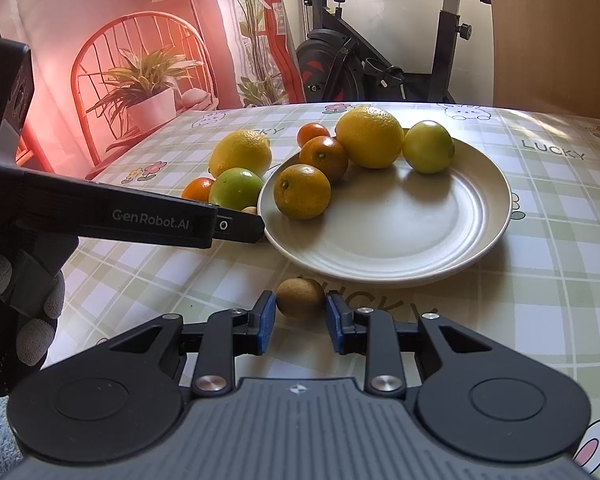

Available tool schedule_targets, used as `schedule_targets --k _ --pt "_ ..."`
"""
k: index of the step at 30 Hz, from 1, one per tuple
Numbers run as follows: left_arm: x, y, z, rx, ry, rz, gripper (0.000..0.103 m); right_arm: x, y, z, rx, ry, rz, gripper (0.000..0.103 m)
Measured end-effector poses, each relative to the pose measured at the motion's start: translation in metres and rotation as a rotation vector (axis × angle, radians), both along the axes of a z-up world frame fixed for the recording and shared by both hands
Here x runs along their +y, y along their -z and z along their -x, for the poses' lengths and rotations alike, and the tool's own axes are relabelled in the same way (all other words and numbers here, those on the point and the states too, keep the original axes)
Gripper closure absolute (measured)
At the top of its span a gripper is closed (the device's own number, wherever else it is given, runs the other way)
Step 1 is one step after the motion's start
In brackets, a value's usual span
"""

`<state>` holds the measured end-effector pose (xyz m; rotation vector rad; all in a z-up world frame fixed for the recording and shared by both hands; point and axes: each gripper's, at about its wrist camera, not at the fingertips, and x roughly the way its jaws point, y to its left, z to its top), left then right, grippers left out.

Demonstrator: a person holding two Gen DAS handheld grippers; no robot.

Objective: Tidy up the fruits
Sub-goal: 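Grasp a small brown fruit with the left gripper while the right gripper grasps another, then carry both small brown fruits with both grippers over the plate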

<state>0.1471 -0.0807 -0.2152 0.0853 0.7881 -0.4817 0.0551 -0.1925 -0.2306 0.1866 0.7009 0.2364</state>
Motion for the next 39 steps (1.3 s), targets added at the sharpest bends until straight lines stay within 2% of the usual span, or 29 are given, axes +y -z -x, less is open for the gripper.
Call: schedule_targets --k 5,6,7,20,32,34,39 --pt "0.002 0.002 0.000 0.005 0.004 -0.006 0.062 -0.002 0.002 -0.002 0.005 0.001 -0.021 0.072" --pt "0.002 0.003 -0.001 0.012 0.004 -0.005 0.069 -0.002 0.002 -0.002 0.005 0.001 -0.021 0.072" --pt "0.002 0.004 0.000 0.015 0.006 -0.006 0.070 -0.002 0.002 -0.002 0.005 0.002 -0.021 0.072" --pt "-0.011 0.013 0.003 -0.033 0.035 -0.083 0.071 0.001 0.003 -0.004 0.008 -0.001 -0.020 0.072" --pt "-0.011 0.016 -0.003 -0.031 0.026 -0.085 0.071 0.001 0.003 -0.004 0.009 -0.001 -0.020 0.072" --pt "-0.010 0.016 -0.003 -0.033 0.030 -0.091 0.076 0.001 0.003 -0.004 0.009 -0.002 -0.019 0.071" --pt "-0.003 0.014 0.000 -0.022 0.028 -0.066 0.076 0.001 0.003 -0.004 0.010 -0.002 -0.018 0.071"
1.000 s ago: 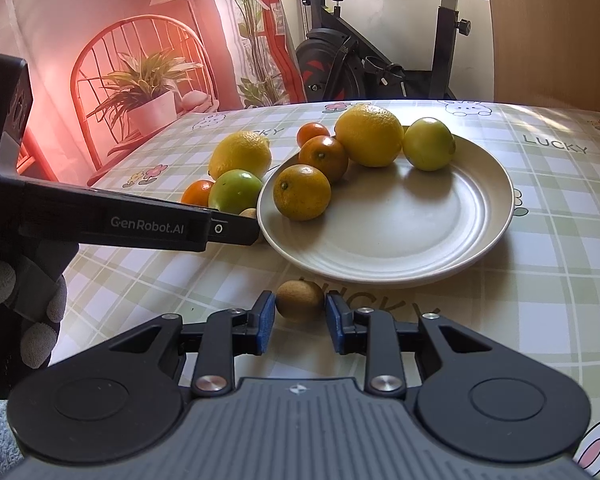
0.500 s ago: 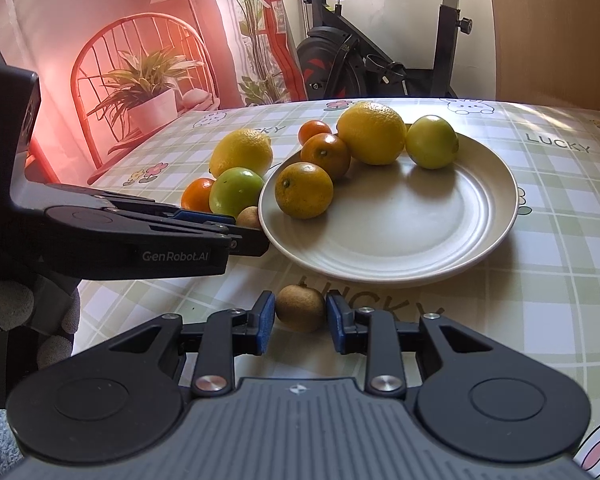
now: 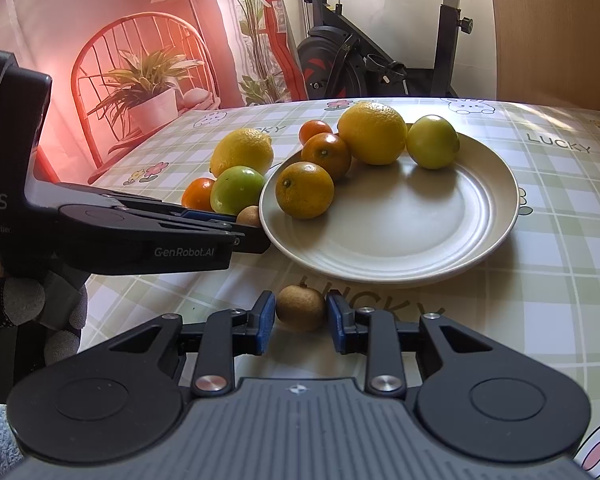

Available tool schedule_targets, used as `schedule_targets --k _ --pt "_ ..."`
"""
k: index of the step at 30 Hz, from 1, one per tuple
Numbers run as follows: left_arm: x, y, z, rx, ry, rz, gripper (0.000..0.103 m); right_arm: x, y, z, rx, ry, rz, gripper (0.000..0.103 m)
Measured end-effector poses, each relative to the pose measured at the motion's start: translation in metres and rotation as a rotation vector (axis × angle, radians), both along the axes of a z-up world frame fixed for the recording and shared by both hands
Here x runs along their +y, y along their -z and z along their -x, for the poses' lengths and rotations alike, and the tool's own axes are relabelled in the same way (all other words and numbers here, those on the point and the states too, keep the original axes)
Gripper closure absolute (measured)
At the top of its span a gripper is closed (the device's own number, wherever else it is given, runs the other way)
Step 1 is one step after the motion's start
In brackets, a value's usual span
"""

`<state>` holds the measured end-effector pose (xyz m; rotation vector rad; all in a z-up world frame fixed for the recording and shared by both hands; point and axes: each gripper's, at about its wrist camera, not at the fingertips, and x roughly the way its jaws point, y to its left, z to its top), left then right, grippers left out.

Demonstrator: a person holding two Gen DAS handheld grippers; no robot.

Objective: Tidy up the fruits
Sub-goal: 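Carry both small brown fruits with both grippers over the plate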

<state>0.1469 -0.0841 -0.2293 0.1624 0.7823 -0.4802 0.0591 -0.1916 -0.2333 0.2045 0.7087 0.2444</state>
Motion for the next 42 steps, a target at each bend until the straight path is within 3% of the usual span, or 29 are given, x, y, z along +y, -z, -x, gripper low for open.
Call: schedule_targets --k 14,29,36,42 --pt "0.031 0.003 0.028 0.068 -0.022 0.055 0.076 0.001 0.000 -0.001 -0.001 -0.001 0.000 0.071" --pt "0.033 0.000 0.026 0.066 -0.050 0.088 0.075 0.003 0.001 -0.001 0.002 -0.009 0.007 0.072" --pt "0.028 -0.003 0.018 0.047 -0.063 0.101 0.064 0.003 0.001 -0.001 0.002 -0.008 0.007 0.072" --pt "0.023 0.003 0.013 0.071 -0.060 0.102 0.065 0.003 0.001 -0.001 0.002 -0.008 0.008 0.072"
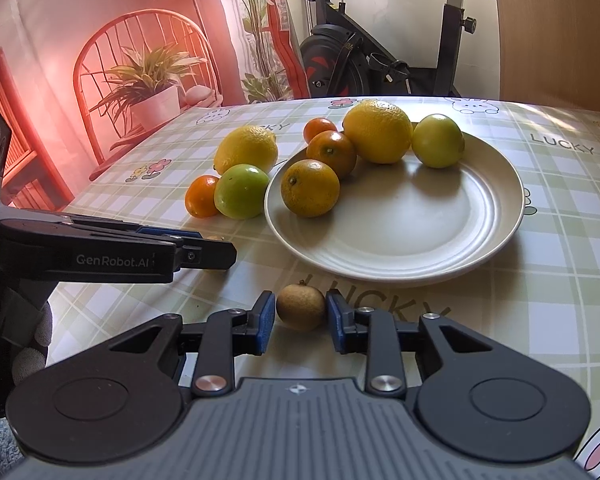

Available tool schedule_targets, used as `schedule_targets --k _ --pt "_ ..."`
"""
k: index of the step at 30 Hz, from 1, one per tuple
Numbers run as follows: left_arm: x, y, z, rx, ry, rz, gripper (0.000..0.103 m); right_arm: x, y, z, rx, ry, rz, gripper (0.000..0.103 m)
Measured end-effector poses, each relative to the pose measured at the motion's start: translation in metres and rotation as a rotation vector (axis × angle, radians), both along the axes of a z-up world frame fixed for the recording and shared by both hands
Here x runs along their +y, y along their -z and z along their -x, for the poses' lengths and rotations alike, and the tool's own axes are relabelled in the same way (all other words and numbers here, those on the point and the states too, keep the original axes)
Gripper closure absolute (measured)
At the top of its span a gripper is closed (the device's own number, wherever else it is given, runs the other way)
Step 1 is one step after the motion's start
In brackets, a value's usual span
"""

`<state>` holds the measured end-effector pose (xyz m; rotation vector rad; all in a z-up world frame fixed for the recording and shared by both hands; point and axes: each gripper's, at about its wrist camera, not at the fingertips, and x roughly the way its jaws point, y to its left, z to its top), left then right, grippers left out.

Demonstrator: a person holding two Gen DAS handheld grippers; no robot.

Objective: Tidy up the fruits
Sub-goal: 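Carry both small brown fruits with both grippers over the plate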

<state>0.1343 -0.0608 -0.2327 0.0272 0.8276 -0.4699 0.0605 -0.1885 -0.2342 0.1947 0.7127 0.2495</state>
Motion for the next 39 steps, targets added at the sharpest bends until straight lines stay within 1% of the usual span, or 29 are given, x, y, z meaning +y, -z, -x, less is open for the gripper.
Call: schedule_targets --k 3,9,14,23,26,33,37,39 --pt "0.000 0.001 0.005 -0.001 0.008 0.001 0.073 0.000 0.000 0.000 0.000 -0.001 0.001 0.072" --pt "0.005 -0.003 0.012 0.000 -0.013 0.020 0.073 0.001 0.000 0.000 0.000 -0.002 0.005 0.073" --pt "0.002 -0.013 0.019 -0.028 -0.008 0.023 0.073 0.002 -0.003 0.001 -0.006 -0.002 0.004 0.074" --pt "-0.009 -0.041 0.032 -0.103 0.030 0.017 0.073 -0.002 -0.022 0.009 -0.057 0.008 0.005 0.074" --pt "-0.017 -0.044 0.031 -0.112 0.046 0.011 0.073 -0.007 -0.029 0.012 -0.078 0.024 -0.003 0.074" --pt "-0.047 -0.053 0.009 -0.113 0.089 0.038 0.073 -0.028 -0.042 0.006 -0.111 0.070 0.010 0.074" --pt "-0.072 -0.057 -0.016 -0.107 0.104 0.049 0.073 -0.051 -0.045 -0.010 -0.117 0.116 0.014 0.074" --pt "-0.084 -0.056 -0.029 -0.099 0.108 0.039 0.073 -0.062 -0.046 -0.020 -0.115 0.136 0.015 0.074"
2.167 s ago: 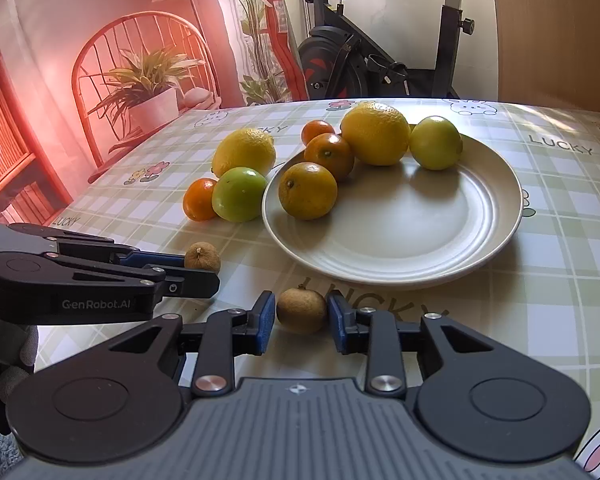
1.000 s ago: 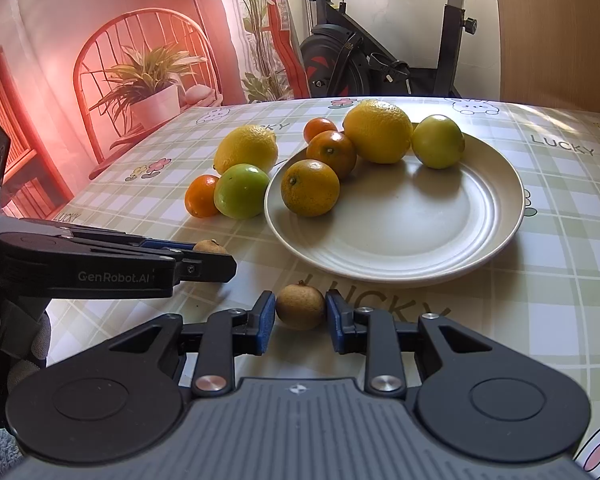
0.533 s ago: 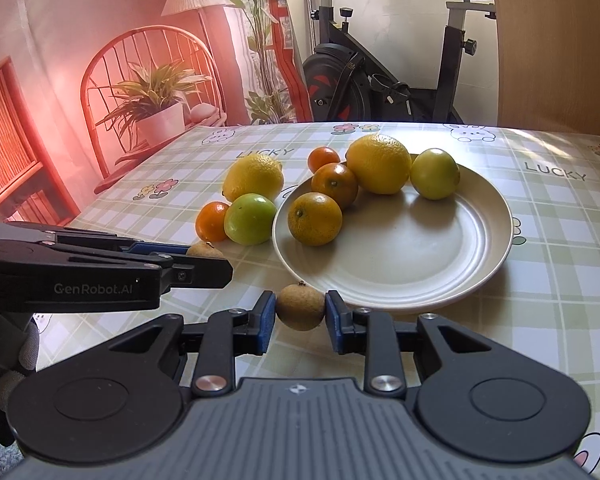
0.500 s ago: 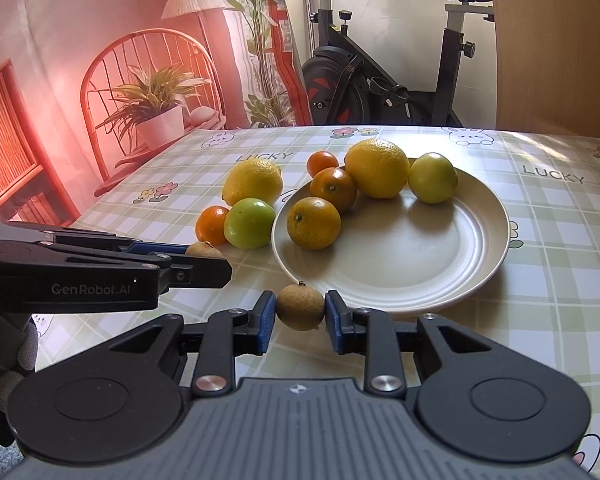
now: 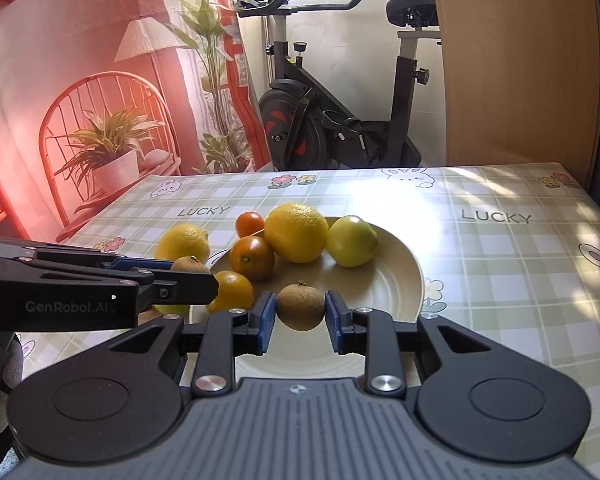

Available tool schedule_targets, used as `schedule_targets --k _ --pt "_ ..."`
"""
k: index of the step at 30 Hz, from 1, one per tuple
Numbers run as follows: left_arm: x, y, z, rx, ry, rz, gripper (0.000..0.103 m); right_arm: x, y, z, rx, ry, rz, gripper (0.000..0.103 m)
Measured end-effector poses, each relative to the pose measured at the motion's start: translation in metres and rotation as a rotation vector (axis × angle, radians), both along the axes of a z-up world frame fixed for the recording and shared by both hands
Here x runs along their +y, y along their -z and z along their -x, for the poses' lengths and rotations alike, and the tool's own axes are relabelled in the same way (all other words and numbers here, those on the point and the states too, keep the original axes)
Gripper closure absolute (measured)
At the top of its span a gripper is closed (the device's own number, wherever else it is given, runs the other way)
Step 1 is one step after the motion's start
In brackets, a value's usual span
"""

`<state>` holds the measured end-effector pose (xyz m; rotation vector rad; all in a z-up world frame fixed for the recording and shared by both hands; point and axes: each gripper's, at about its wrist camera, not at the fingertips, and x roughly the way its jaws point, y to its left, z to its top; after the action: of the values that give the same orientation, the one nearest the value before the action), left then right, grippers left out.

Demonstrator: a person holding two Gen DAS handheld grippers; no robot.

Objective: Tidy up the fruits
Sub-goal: 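Carry both small brown fruits with both grippers over the plate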

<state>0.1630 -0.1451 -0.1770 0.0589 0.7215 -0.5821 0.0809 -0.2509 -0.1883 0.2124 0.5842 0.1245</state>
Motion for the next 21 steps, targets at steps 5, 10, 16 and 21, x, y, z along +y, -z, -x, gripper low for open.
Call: schedule_targets --k 5,10,16,21 --pt "-0.024 0.012 -0.027 0.037 0.011 -0.036 0.073 -0.014 0.006 -0.030 0.013 0.011 0.063 0.074" --pt "-0.033 0.025 -0.044 0.084 0.012 -0.050 0.073 -0.023 0.020 -0.050 0.040 0.015 0.080 0.074" --pt "-0.039 0.035 -0.056 0.125 0.022 -0.042 0.073 -0.029 0.034 -0.063 0.069 -0.005 0.080 0.074" --pt "-0.036 0.040 -0.063 0.155 0.025 -0.027 0.073 -0.029 0.039 -0.069 0.072 -0.025 0.088 0.074"
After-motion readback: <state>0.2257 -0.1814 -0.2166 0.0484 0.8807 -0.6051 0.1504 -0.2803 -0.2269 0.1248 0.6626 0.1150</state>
